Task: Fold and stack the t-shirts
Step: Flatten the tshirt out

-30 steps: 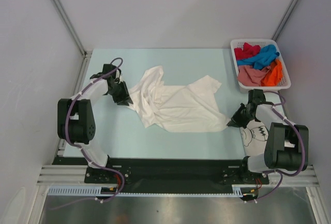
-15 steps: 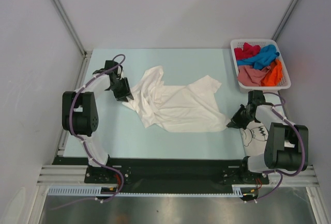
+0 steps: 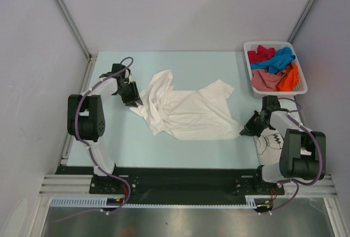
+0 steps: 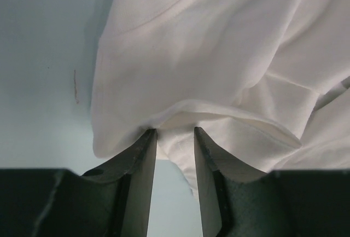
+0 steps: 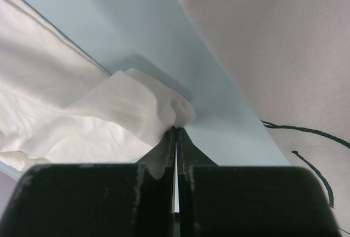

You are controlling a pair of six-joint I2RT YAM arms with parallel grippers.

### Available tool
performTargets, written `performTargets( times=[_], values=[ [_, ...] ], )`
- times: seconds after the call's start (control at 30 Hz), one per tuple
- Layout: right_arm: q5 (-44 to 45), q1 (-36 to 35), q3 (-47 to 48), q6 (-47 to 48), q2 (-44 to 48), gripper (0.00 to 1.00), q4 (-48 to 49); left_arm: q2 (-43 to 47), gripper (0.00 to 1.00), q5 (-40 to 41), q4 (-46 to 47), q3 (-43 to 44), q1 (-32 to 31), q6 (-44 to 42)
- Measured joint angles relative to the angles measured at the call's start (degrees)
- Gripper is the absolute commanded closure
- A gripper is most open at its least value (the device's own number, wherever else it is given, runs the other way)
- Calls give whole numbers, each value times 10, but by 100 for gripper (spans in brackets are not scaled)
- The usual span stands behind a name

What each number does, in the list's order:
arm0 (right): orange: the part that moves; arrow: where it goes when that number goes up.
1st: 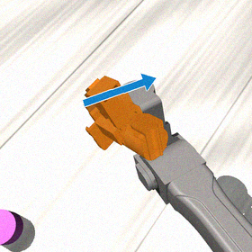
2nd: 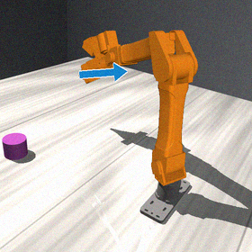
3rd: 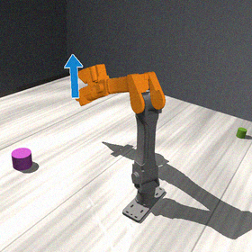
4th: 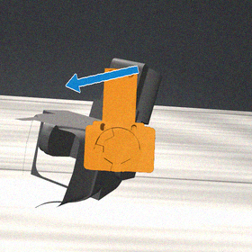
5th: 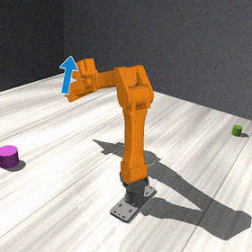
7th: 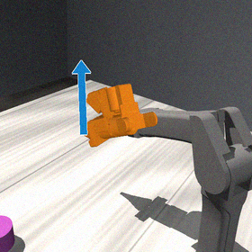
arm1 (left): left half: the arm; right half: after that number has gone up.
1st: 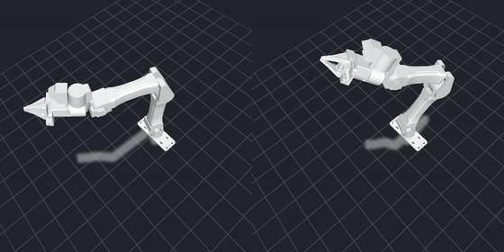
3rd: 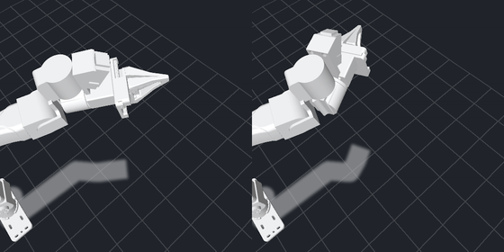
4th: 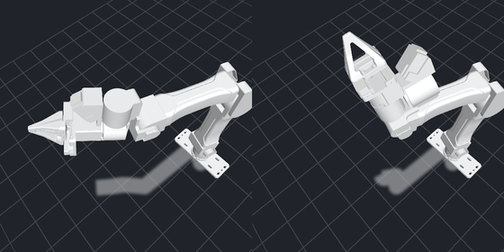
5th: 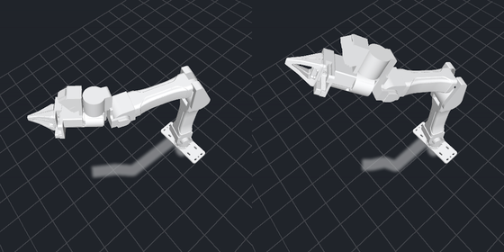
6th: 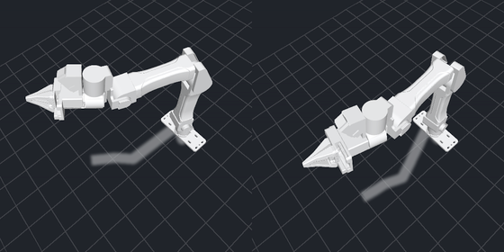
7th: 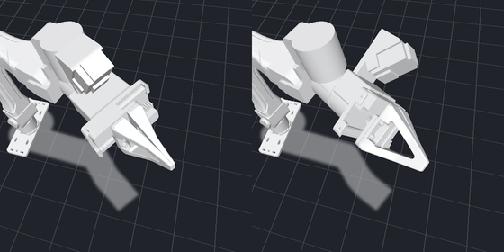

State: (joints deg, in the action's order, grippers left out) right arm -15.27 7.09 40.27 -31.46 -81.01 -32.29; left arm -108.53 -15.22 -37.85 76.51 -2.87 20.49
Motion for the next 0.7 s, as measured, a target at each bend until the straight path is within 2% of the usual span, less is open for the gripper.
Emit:
performTargets(
  times=[0.17,0.3,0.47,0.6,0.7],
  values=[
    [0,0,0,0,-1,100,0,0,63,-11,8,-1,-4,0],
    [0,0,0,0,-1,100,0,0,72,-16,13,-4,-8,5],
    [-1,1,0,1,-1,100,0,0,79,-17,14,-5,-12,6],
    [-2,2,0,2,-1,100,0,0,68,-16,16,-10,-12,9],
    [-2,2,0,2,-1,100,0,-1,67,-14,18,-16,-12,11]
  ],
)
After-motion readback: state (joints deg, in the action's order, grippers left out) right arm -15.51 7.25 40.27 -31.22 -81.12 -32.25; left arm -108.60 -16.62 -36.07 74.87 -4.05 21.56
